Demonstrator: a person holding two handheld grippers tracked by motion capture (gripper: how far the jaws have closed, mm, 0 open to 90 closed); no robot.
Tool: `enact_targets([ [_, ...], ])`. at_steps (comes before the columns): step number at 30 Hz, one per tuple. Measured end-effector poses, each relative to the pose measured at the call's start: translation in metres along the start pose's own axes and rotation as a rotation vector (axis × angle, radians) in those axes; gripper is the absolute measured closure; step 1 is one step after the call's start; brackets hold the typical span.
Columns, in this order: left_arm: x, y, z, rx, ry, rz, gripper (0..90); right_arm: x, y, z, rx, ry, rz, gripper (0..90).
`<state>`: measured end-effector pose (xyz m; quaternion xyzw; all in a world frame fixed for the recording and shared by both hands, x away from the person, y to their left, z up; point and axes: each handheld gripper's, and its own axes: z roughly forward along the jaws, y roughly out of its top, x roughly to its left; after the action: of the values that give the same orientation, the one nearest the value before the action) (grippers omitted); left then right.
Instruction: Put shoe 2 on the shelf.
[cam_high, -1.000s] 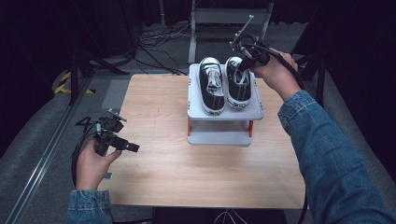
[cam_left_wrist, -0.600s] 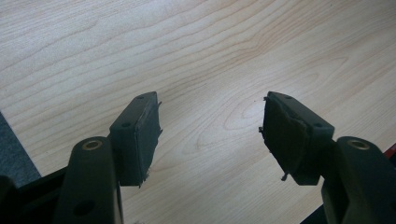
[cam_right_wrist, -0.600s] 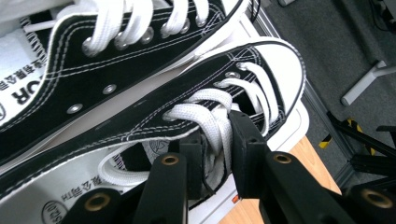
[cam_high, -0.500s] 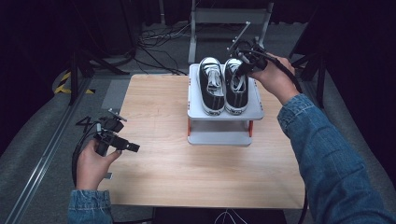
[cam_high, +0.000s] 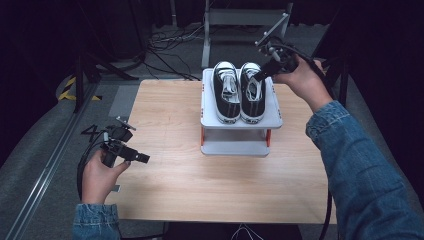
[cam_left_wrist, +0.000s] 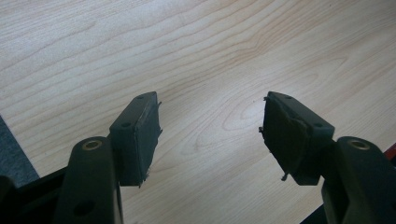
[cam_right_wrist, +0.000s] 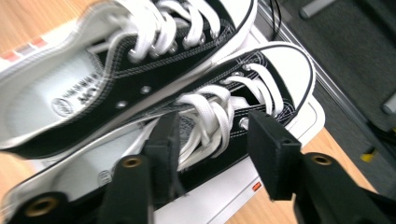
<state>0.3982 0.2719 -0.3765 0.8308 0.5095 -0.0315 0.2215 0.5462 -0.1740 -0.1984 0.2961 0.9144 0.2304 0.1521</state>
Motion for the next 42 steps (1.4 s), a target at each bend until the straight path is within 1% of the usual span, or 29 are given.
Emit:
enact_targets([
  [1, 0.000, 0.000, 0.000, 0.001, 0.003, 0.004, 37.2, -0.001, -0.003, -0.006, -0.019, 0.019, 0.014, 52.7],
  [2, 0.000, 0.001, 0.001, 0.004, 0.004, 0.002, 37.2, -0.002, -0.005, -0.012, -0.036, 0.025, 0.021, 51.3],
  [3, -0.001, 0.002, 0.001, 0.007, 0.010, 0.003, 37.1, -0.004, -0.012, -0.022, -0.057, 0.033, 0.026, 47.7],
  [4, -0.002, 0.003, 0.000, 0.000, 0.011, 0.006, 37.1, -0.005, -0.016, -0.027, -0.069, 0.032, 0.024, 46.5],
  [5, -0.004, 0.004, 0.000, -0.005, 0.005, 0.005, 37.0, -0.006, -0.021, -0.032, -0.077, 0.033, 0.034, 46.3],
  [6, -0.005, 0.005, -0.001, -0.005, 0.000, 0.014, 36.9, -0.008, -0.027, -0.037, -0.081, 0.030, 0.039, 45.7],
  [7, -0.005, 0.006, -0.001, -0.010, 0.005, 0.019, 36.8, -0.009, -0.033, -0.041, -0.083, 0.032, 0.050, 44.9],
  [8, -0.006, 0.007, -0.001, -0.009, 0.002, 0.020, 36.7, -0.010, -0.037, -0.044, -0.088, 0.033, 0.050, 44.9],
  [9, -0.007, 0.009, -0.001, -0.005, 0.003, 0.025, 36.7, -0.011, -0.043, -0.048, -0.085, 0.032, 0.054, 45.7],
  [10, -0.007, 0.009, -0.001, -0.005, 0.003, 0.025, 36.7, -0.011, -0.043, -0.048, -0.085, 0.032, 0.054, 45.7],
  [11, -0.008, 0.011, 0.000, -0.003, 0.006, 0.036, 36.7, -0.012, -0.051, -0.053, -0.082, 0.028, 0.066, 45.9],
  [12, -0.009, 0.011, 0.002, -0.005, 0.007, 0.032, 36.5, -0.013, -0.059, -0.058, -0.087, 0.027, 0.067, 45.7],
  [15, -0.011, 0.013, 0.002, -0.005, 0.007, 0.040, 36.5, -0.016, -0.077, -0.069, -0.106, 0.029, 0.082, 44.8],
  [16, -0.012, 0.014, 0.002, -0.002, 0.005, 0.045, 36.4, -0.016, -0.083, -0.072, -0.107, 0.019, 0.089, 44.3],
  [19, -0.012, 0.014, 0.001, -0.006, 0.009, 0.055, 35.8, -0.017, -0.100, -0.081, -0.115, 0.010, 0.100, 43.7],
  [21, -0.013, 0.013, 0.001, -0.010, 0.006, 0.048, 35.4, -0.017, -0.112, -0.086, -0.120, 0.006, 0.104, 43.8],
  [24, -0.013, 0.013, 0.000, -0.015, 0.007, 0.045, 35.0, -0.018, -0.130, -0.089, -0.129, 0.001, 0.111, 43.3],
  [26, -0.013, 0.013, 0.000, -0.018, 0.013, 0.053, 34.4, -0.019, -0.145, -0.089, -0.133, -0.006, 0.137, 42.3],
  [30, -0.015, 0.014, 0.002, -0.020, 0.013, 0.053, 33.4, -0.021, -0.171, -0.087, -0.142, 0.010, 0.180, 42.1],
  [32, -0.015, 0.015, 0.003, -0.018, 0.019, 0.062, 33.2, -0.022, -0.184, -0.085, -0.146, 0.011, 0.186, 41.1],
  [35, -0.016, 0.016, 0.003, -0.019, 0.023, 0.063, 32.5, -0.026, -0.202, -0.080, -0.155, 0.022, 0.219, 38.2],
  [36, -0.016, 0.016, 0.003, -0.019, 0.022, 0.064, 32.5, -0.026, -0.208, -0.079, -0.160, 0.030, 0.228, 38.1],
  [38, -0.016, 0.016, 0.003, -0.023, 0.026, 0.064, 32.4, -0.026, -0.218, -0.078, -0.165, 0.032, 0.244, 37.8],
  [42, -0.015, 0.015, 0.004, -0.021, 0.028, 0.054, 32.3, -0.021, -0.237, -0.076, -0.164, 0.024, 0.246, 37.0],
])
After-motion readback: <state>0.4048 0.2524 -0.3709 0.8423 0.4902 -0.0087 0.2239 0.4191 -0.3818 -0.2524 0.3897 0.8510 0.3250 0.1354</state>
